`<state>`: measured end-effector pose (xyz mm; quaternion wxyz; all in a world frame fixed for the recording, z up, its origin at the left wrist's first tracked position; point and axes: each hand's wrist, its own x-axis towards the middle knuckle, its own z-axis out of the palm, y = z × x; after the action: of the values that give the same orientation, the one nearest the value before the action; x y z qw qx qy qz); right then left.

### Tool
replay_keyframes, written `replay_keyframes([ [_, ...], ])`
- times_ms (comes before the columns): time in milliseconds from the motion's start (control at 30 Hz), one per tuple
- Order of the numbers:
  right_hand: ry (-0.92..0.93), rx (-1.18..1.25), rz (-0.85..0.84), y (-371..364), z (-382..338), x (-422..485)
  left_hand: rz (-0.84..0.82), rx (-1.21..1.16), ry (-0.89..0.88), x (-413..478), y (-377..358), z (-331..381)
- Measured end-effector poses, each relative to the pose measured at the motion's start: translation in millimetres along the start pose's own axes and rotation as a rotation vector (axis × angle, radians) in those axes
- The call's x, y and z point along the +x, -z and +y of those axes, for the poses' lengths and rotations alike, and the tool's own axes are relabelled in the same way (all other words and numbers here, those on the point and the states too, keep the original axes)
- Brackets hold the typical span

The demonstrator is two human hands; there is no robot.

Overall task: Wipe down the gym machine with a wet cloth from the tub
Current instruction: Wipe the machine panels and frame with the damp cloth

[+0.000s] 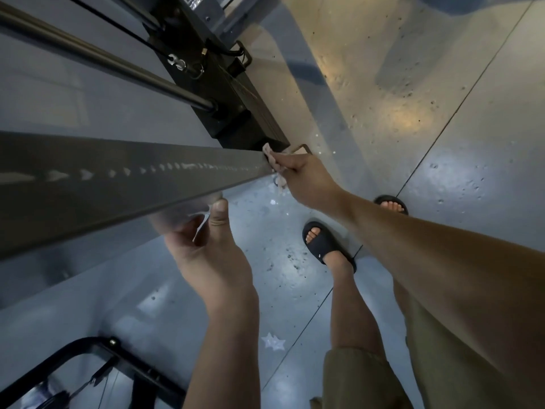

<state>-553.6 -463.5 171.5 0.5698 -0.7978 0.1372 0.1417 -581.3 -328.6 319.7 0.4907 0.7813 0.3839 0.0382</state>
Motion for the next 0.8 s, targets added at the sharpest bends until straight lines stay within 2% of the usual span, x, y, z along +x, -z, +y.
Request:
replay_keyframes([
  [67, 0.066, 0.068, -0.002, 1.6, -6.0, -12.4, 0.000, -0.004, 0.005, 0.6, -0.5, 0.7],
  [133, -0.069, 0.224, -0.086, 2.0, -14.0, -4.7, -0.002, -0.008, 0.012, 0.6, -1.7, 0.1],
  [200, -0.134, 0.148, -0.137, 2.3, -12.7, 4.5, -0.003, -0.007, 0.012, 0.5, -1.7, 0.2],
  [333, -0.185, 0.369, -0.039, -2.1, -26.0, -6.6, -0.003, -0.004, 0.018, 1.7, 0.3, 1.6],
  [500, -0.137, 0.302, 0.000, -1.1, -37.1, -22.9, 0.001, -0.009, 0.022, 1.4, -0.8, 0.6],
  [567, -0.205, 0.216, -0.017, -0.7, -33.6, -9.8, 0.002, -0.007, 0.018, 1.9, -0.1, -0.2],
  [633, -0.248, 0.261, -0.009, -4.3, -35.0, -5.6, -0.003, -0.005, 0.014, 2.4, 1.0, -0.6],
  [800, -0.102, 0.319, 0.070, 2.2, -62.3, -48.1, -0.004, -0.011, 0.024, 0.8, -0.3, -1.1],
])
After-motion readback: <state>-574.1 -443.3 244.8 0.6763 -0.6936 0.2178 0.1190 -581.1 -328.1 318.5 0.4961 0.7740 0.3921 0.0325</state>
